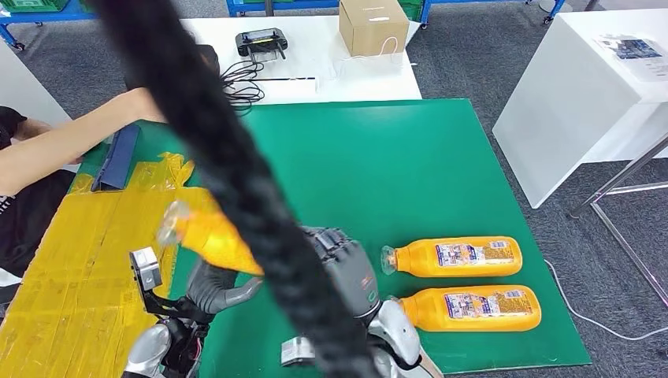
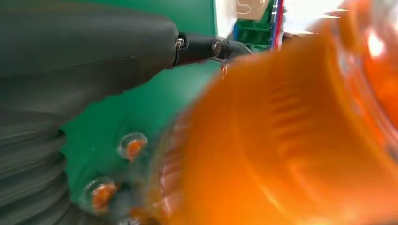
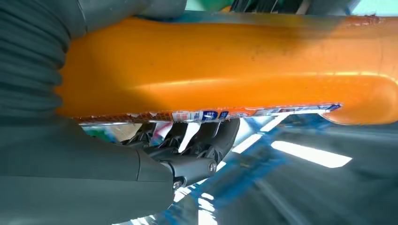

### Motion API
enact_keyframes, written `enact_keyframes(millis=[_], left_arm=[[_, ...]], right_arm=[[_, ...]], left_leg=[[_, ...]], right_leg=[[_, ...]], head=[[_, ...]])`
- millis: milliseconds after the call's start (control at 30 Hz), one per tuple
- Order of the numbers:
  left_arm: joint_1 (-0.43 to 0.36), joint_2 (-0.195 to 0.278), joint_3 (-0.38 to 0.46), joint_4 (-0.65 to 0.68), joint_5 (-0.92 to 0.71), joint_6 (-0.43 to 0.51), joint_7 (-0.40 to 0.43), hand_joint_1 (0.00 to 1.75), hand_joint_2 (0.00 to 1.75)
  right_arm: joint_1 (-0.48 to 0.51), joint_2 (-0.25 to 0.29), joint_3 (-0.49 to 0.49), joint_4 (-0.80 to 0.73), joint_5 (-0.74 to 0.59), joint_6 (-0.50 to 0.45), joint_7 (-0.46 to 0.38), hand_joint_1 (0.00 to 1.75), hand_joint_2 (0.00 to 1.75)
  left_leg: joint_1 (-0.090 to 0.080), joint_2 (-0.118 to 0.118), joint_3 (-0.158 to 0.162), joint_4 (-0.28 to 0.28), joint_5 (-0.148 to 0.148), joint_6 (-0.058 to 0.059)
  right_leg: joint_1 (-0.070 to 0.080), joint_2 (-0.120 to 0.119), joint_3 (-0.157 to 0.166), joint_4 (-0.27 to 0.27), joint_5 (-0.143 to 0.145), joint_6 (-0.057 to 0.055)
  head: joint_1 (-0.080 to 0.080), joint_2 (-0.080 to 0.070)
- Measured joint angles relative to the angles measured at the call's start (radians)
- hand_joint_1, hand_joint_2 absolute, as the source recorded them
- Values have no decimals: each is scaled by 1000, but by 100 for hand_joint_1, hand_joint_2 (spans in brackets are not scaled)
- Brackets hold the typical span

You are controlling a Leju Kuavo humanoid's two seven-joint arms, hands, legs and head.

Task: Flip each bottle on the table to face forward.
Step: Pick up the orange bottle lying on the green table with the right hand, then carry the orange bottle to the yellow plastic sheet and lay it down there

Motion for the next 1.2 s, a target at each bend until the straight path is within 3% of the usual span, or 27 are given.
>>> enact_keyframes(millis=[367, 500, 800, 933, 1200], left_arm=[[-16, 6, -20, 28, 10, 5, 4, 0, 175], [-17, 6, -20, 33, 11, 5, 5, 0, 175], [-28, 7, -21, 68, 71, 11, 23, 0, 175], [-33, 8, -21, 87, 90, 13, 24, 175, 175], [-35, 7, -13, 116, 172, 26, 43, 175, 175]], right_arm=[[-26, 6, 49, 73, 19, -37, 6, 175, 175], [-29, 6, 53, 82, 18, -37, 7, 165, 175], [-73, 7, 111, 149, 25, -26, 8, 173, 175], [-101, 7, 139, 192, 35, -28, 18, 175, 175], [-142, 12, 172, 269, 26, -28, 33, 175, 175]], left_leg=[[0, 0, 0, 0, 0, 0], [0, 0, 0, 0, 0, 0], [0, 1, 0, 0, 0, 0], [0, 1, 0, 0, 0, 0], [0, 2, 0, 0, 0, 0]], right_leg=[[0, 0, 0, 0, 0, 0], [0, 0, 0, 0, 0, 0], [0, 0, 0, 0, 0, 0], [0, 0, 0, 0, 0, 0], [0, 1, -1, 0, 0, 0]], head=[[0, 0], [0, 0], [0, 0], [0, 0], [0, 0]])
